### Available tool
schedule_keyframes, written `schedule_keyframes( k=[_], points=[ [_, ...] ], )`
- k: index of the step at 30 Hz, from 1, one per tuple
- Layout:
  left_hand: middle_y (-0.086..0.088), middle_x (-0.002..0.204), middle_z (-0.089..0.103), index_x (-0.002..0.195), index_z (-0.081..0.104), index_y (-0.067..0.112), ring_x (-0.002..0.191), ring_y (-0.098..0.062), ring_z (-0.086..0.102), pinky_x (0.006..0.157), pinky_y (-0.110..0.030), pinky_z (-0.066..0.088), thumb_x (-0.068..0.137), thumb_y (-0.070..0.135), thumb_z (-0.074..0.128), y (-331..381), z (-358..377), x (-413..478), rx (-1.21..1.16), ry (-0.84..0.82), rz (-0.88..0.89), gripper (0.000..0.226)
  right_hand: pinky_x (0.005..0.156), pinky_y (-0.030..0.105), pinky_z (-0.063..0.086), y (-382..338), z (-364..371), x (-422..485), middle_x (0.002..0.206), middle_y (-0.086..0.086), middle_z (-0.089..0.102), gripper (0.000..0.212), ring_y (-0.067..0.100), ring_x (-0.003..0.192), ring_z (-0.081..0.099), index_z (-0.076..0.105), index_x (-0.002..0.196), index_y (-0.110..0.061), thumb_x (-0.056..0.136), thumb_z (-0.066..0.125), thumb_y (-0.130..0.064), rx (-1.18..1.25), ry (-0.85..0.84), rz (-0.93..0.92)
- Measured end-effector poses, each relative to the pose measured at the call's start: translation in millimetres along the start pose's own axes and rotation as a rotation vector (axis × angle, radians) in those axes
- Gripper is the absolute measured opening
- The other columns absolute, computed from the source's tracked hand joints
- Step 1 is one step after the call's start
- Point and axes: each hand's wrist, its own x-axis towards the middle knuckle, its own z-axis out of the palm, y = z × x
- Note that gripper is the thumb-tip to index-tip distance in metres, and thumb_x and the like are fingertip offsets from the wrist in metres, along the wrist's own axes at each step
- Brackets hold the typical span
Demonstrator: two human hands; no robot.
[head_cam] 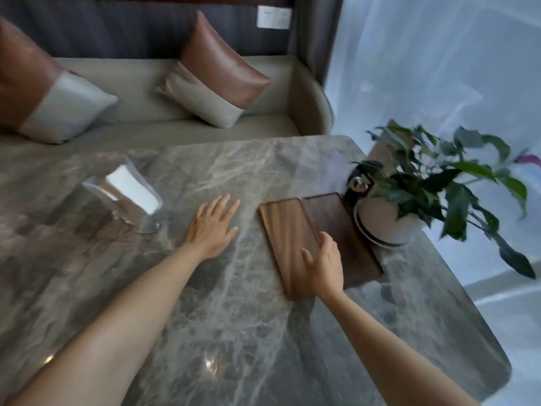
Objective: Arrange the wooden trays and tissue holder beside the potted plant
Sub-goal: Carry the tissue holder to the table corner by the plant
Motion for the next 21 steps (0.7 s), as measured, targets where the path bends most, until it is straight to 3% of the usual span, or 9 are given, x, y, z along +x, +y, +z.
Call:
schedule_keyframes(
  k=[4, 11, 21],
  points=[
    [-0.005, 0.16, 0.006, 0.148, 0.012, 0.023, 0.146, -0.019, 0.007, 0.115, -0.039, 0.008, 0.093, 0.042, 0.038, -42.0, -37.4, -25.7, -0.01, 0.104, 0.002, 0.064, 0.109, 0.036, 0.025, -63.8, 13.5, 10.6, 0.148, 0.017, 0.026, 0.074, 0.029, 0.136, 0.025, 0.016, 0.143, -0.009, 0.085, 0.059, -0.026, 0.041, -0.085, -0.17],
    [-0.01, 0.158, 0.013, 0.147, 0.02, 0.022, 0.146, -0.024, 0.015, 0.115, -0.041, 0.012, 0.09, 0.038, 0.047, -126.3, -90.4, -60.0, -0.042, 0.289, -0.15, 0.065, 0.115, 0.03, 0.006, -173.2, 58.8, 16.6, 0.156, 0.011, 0.002, 0.09, 0.022, 0.144, 0.001, -0.003, 0.144, -0.009, 0.084, 0.059, -0.033, -0.039, -0.173, -0.506],
    [-0.003, 0.16, 0.002, 0.148, 0.004, 0.029, 0.146, -0.022, 0.008, 0.116, -0.043, 0.012, 0.094, 0.044, 0.034, -222.8, -86.7, -67.0, -0.18, 0.234, -0.487, 0.064, 0.111, 0.024, -0.008, -251.2, 123.8, 12.6, 0.155, 0.011, -0.016, 0.11, 0.021, 0.142, -0.017, -0.017, 0.141, -0.007, 0.077, 0.066, -0.04, -0.164, -0.298, -0.667]
  ],
)
